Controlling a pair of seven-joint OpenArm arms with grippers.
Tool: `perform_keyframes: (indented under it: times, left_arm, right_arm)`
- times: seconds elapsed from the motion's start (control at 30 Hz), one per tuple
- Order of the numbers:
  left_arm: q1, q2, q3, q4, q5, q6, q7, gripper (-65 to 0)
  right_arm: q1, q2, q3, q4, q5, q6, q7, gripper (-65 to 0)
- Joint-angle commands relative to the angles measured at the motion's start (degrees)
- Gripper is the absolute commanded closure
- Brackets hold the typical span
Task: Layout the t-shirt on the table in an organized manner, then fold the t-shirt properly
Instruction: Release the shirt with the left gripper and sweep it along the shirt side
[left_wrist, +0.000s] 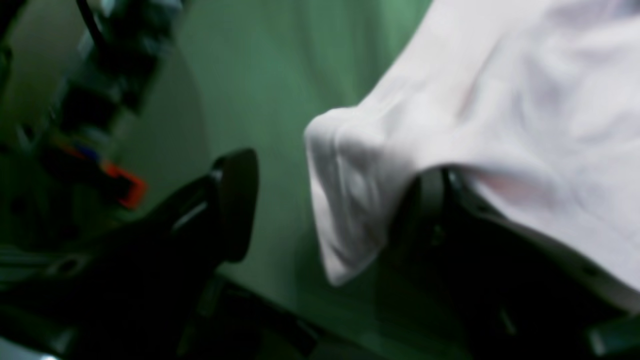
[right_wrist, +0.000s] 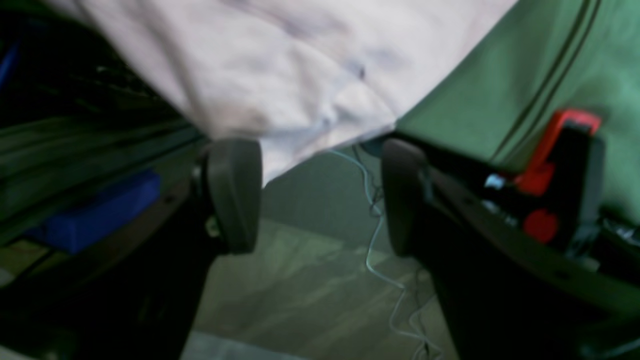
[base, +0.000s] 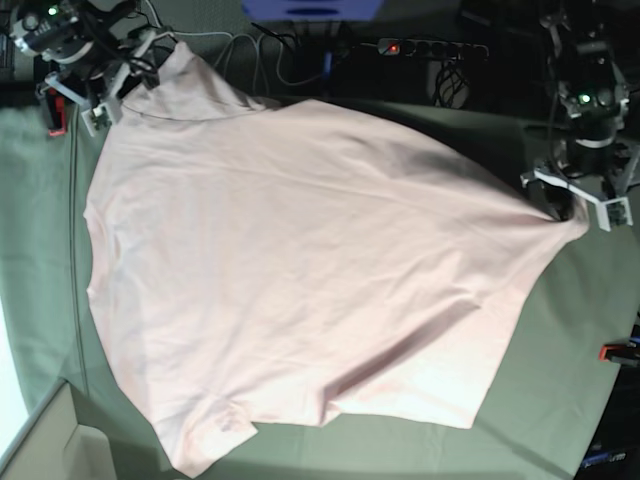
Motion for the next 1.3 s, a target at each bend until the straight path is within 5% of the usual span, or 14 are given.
perform_keyframes:
  times: [0.0, 0.33, 0.5, 0.73, 0.87, 0.93, 1.2, 1.27]
  left_arm:
    - [0.11, -0.58, -0.29, 3.31, 0.2, 0.25, -2.01, -39.0]
    - [-0.24, -5.59, -0.29, 8.67, -0.15, 0.25, -2.71, -39.0]
    - [-10.88, -4.0, 1.91, 5.68, -0.23, 0.16, -2.27, -39.0]
    - [-34.96, -0.31, 18.43, -24.12, -0.15, 0.16, -2.71, -39.0]
    - [-47.1, 3.03, 21.16, -47.24, -0.15, 0.16, -4.03, -38.7]
    - [-51.4, 3.91, 21.25, -57.35, -0.15, 0.16, -7.9, -35.5]
    - [-60.46, 3.73, 21.16, -81.97, -0.15, 0.87, -28.29, -1.7]
    - [-62.22, 3.56, 21.16, -87.51, -0.15, 0.87, -31.02, 0.0]
  right_arm:
    - [0.14, 0.65, 0.73, 0.89, 0.42, 0.17, -0.41, -38.1]
    - [2.95, 1.35, 2.4, 0.71, 0.42, 0.17, -2.43, -38.1]
    - [4.27, 1.53, 2.4, 0.45, 0.42, 0.17, -2.43, -38.1]
    - [6.91, 1.53, 2.4, 0.28, 0.34, 0.17, -2.43, -38.1]
    - [8.14, 1.26, 2.4, 0.01, -3.18, 0.17, -2.43, -38.1]
    - [8.4, 1.18, 2.13, 0.01, -5.38, 0.17, -2.43, -38.1]
    - [10.34, 1.18, 2.4, -0.08, -6.87, 0.17, -2.43, -38.1]
    - [10.51, 1.18, 2.4, -0.08, -6.87, 0.17, -2.43, -38.1]
